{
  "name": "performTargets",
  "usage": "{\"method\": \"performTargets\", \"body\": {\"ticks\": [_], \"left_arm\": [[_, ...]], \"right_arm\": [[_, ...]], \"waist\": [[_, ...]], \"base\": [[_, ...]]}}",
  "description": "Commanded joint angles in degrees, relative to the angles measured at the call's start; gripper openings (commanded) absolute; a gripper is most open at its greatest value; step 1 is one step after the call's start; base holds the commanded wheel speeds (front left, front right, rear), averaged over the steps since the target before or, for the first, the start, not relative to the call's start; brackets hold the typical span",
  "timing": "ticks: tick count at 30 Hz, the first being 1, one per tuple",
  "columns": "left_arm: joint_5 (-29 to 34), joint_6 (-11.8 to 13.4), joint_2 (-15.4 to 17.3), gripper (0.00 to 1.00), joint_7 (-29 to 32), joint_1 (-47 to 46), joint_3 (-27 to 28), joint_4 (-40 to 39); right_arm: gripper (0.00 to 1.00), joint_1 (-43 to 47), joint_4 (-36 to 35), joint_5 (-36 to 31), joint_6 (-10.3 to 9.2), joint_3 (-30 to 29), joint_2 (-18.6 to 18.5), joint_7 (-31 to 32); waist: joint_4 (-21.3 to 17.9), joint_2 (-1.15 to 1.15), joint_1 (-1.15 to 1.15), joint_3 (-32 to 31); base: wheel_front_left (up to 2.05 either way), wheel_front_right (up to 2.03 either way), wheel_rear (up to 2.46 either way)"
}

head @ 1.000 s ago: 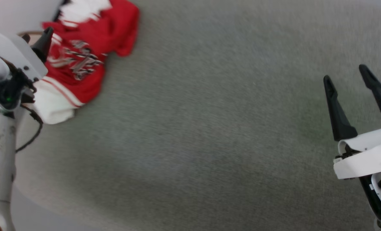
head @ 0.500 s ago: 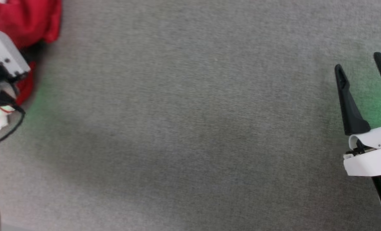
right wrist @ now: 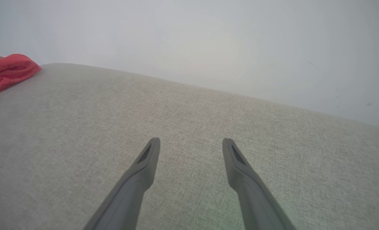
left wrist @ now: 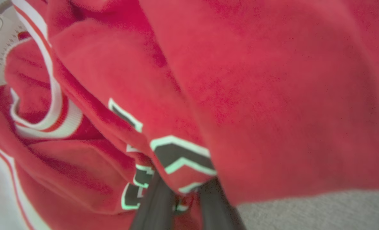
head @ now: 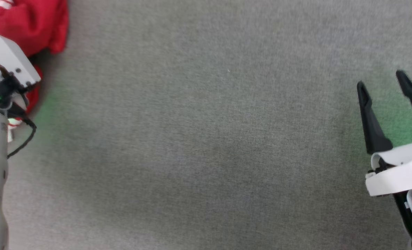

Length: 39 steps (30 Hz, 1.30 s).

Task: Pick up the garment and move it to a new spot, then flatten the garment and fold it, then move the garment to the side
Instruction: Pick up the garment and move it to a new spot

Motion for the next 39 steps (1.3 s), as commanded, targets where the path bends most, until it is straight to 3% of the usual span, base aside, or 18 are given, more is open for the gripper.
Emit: {"method": "performTargets", "body": {"ticks": [1, 13, 19, 24, 30, 39], "left_arm": [[1.17, -0.33, 0.06, 0.0, -1.18, 0.79, -0.86, 0.13], [7.53, -2.0, 3.29, 0.0, -10.7, -3.22, -6.32, -5.87], [9.29, -2.83, 4.18, 0.0, -11.7, -4.86, -8.38, -11.1], [9.81, -2.68, 4.46, 0.0, -8.79, -4.94, -9.86, -16.31], [8.82, -0.65, 4.35, 0.0, -2.29, -1.72, -10.78, -25.52], [5.94, 6.05, 5.0, 0.0, 8.52, 8.15, -10.72, -47.0]], "right_arm": [[1.0, 1.29, 0.69, 0.02, 0.0, -0.17, 0.33, -0.67], [1.0, 6.76, 6.31, 0.75, 0.0, -0.97, 3.99, -4.24], [1.0, 8.79, 7.92, 0.87, 0.0, -1.68, 5.7, -5.65], [1.0, 9.9, 8.91, 0.81, 0.0, -2.49, 6.74, -6.6], [1.0, 11.0, 9.23, 0.42, 0.0, -4.93, 7.39, -7.34], [1.0, 12.55, 8.9, -0.62, 0.0, -10.27, 7.69, -7.79]], "waist": [[1.33, 0.0, 0.0, -4.67], [2.9, 0.0, 0.0, -19.36], [2.71, 0.0, 0.0, -24.42], [1.64, 0.0, 0.0, -28.02], [-0.96, 0.0, 0.0, -30.98], [-7.27, 0.0, 0.0, -32.59]], "base": [[0.0, 0.0, 0.0], [0.0, 0.0, 0.0], [0.0, 0.0, 0.0], [0.0, 0.0, 0.0], [0.0, 0.0, 0.0], [0.0, 0.0, 0.0]]}}
